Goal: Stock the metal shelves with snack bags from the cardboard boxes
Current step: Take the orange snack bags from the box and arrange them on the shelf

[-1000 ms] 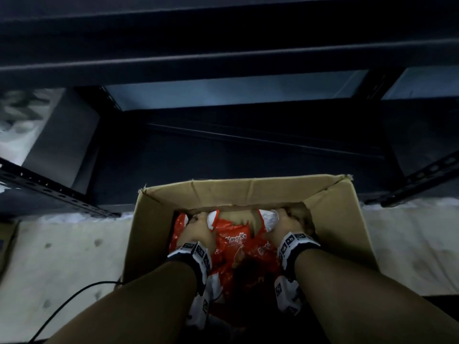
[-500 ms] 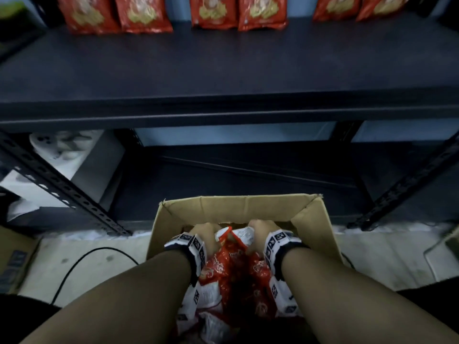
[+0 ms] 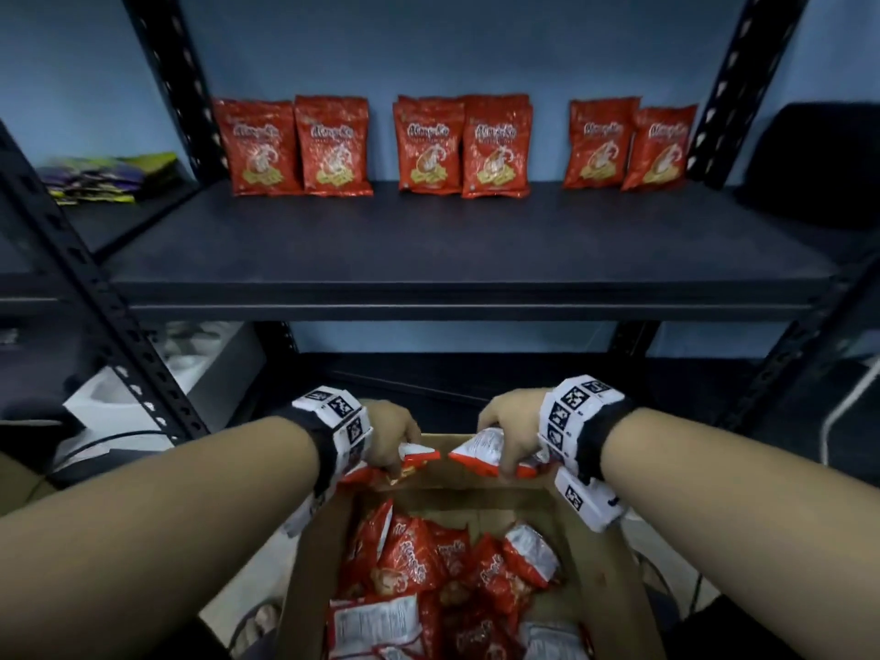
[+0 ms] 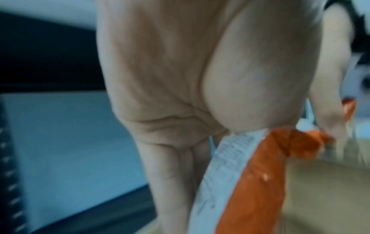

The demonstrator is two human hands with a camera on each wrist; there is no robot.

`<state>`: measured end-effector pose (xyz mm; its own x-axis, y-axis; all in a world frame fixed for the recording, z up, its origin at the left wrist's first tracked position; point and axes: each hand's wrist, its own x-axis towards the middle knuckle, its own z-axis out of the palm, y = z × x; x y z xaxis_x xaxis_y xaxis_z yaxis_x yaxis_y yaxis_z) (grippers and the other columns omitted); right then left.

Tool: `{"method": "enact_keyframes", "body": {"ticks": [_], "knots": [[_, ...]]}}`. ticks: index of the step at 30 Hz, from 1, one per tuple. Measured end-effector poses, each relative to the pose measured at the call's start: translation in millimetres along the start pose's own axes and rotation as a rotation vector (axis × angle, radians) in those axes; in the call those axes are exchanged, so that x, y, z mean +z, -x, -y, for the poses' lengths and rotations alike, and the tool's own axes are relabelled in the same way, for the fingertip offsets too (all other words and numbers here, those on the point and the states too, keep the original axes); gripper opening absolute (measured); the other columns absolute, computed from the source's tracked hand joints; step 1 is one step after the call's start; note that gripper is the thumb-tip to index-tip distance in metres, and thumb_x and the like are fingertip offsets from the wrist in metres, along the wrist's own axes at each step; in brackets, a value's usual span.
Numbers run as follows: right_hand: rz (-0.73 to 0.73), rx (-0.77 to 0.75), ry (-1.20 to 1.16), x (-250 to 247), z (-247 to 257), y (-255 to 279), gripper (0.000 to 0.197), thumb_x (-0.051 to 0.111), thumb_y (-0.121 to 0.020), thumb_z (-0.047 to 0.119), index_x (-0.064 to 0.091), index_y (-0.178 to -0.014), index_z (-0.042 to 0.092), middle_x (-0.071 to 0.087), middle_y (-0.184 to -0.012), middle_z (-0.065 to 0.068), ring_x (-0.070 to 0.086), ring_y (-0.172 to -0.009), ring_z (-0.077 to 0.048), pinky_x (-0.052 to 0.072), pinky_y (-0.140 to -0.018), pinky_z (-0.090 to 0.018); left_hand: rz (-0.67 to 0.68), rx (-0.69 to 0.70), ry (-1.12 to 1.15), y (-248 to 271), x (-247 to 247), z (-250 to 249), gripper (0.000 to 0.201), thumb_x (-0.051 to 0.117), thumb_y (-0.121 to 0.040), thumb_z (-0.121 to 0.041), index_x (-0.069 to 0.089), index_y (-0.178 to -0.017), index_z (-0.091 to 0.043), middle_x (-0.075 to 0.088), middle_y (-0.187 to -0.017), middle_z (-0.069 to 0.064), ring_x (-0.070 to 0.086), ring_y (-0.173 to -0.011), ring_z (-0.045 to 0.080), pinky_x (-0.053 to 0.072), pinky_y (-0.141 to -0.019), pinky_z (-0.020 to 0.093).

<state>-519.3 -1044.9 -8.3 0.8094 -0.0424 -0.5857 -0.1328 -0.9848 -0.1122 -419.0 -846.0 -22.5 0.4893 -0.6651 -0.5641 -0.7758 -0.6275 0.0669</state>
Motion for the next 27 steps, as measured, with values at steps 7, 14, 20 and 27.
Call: {"method": "enact_keyframes", "body": {"ticks": [7, 14, 20, 27], "knots": [[-0.068, -0.100, -0.156, -31, -1, 30, 0.069, 0.089, -0.069, 0.048, 0.058, -0.129, 0.033, 0.063, -0.111, 0.013, 0.063, -0.103, -0.013, 0.057, -0.092, -0.036, -0.032, 0.103, 0.204, 31, -40, 13, 0.034, 0.080, -0.082, -0.034, 0.069, -0.114, -0.039, 0.074, -0.103, -0.016, 0.069, -0.093, 0.005, 0.058, -0.091, 0.034], [-0.292, -0.182, -0.243, -57, 13, 61, 0.072, 0.088, -0.069, 0.050, 0.040, -0.121, 0.035, 0.065, -0.100, 0.007, 0.066, -0.084, -0.013, 0.058, -0.074, -0.039, -0.113, 0.098, 0.344, 55, -52, 32, 0.037, 0.081, -0.085, -0.037, 0.058, -0.113, -0.031, 0.076, -0.100, -0.012, 0.074, -0.087, 0.004, 0.062, -0.084, 0.035], [-0.696, -0.324, -0.395, -106, 19, 94, 0.062, 0.089, -0.072, 0.047, 0.045, -0.114, 0.040, 0.070, -0.088, 0.012, 0.066, -0.073, -0.003, 0.054, -0.067, -0.029, -0.191, 0.097, 0.452, 65, -59, 35, 0.033, 0.081, -0.086, -0.034, 0.057, -0.108, -0.027, 0.078, -0.097, -0.010, 0.075, -0.085, 0.005, 0.063, -0.084, 0.036], [-1.061, -0.216, -0.446, -131, -17, 92, 0.058, 0.085, -0.077, 0.044, 0.052, -0.124, 0.043, 0.067, -0.106, 0.019, 0.063, -0.093, -0.004, 0.049, -0.080, -0.023, -0.189, 0.133, 0.481, 67, -56, 34, 0.030, 0.081, -0.087, -0.033, 0.059, -0.107, -0.029, 0.077, -0.101, -0.011, 0.075, -0.089, 0.004, 0.063, -0.082, 0.032]]}}
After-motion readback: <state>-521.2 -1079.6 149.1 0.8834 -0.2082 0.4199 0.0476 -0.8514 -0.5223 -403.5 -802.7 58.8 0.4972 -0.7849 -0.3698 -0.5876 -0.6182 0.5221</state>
